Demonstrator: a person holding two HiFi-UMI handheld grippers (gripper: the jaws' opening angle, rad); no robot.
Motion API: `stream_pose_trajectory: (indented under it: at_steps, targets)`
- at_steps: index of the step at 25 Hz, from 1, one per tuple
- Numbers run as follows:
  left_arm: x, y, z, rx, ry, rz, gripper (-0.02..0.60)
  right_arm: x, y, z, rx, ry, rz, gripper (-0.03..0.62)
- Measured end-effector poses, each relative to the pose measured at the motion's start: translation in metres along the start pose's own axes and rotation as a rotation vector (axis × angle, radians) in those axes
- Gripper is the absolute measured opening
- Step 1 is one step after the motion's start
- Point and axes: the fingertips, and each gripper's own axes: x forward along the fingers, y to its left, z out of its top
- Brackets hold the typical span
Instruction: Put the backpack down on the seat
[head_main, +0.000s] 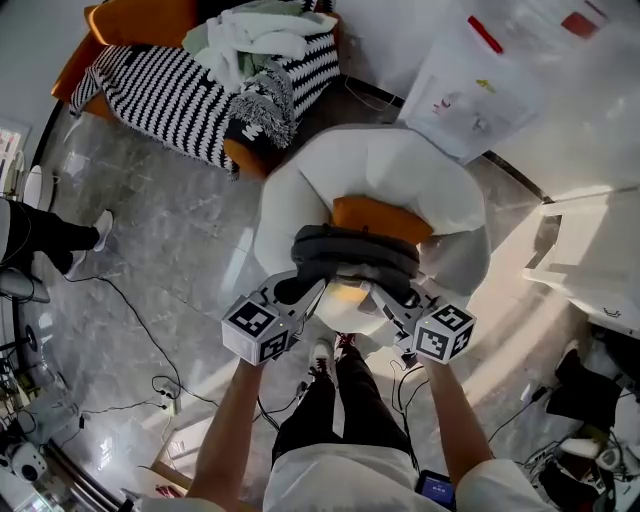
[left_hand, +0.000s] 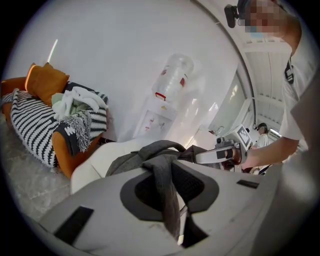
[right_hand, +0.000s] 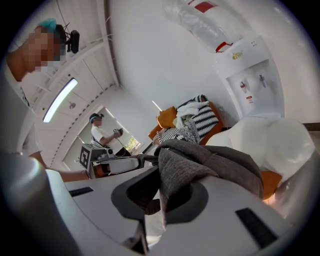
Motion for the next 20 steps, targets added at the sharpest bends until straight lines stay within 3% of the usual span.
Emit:
stream_pose_trajectory:
  at_steps: [20]
  targets:
    - [0.070, 0.042, -0.019, -0.016, 0.006, -0.017, 0.071, 0.027, -0.081, -0.003, 0.017, -0.015, -0.036, 0.031]
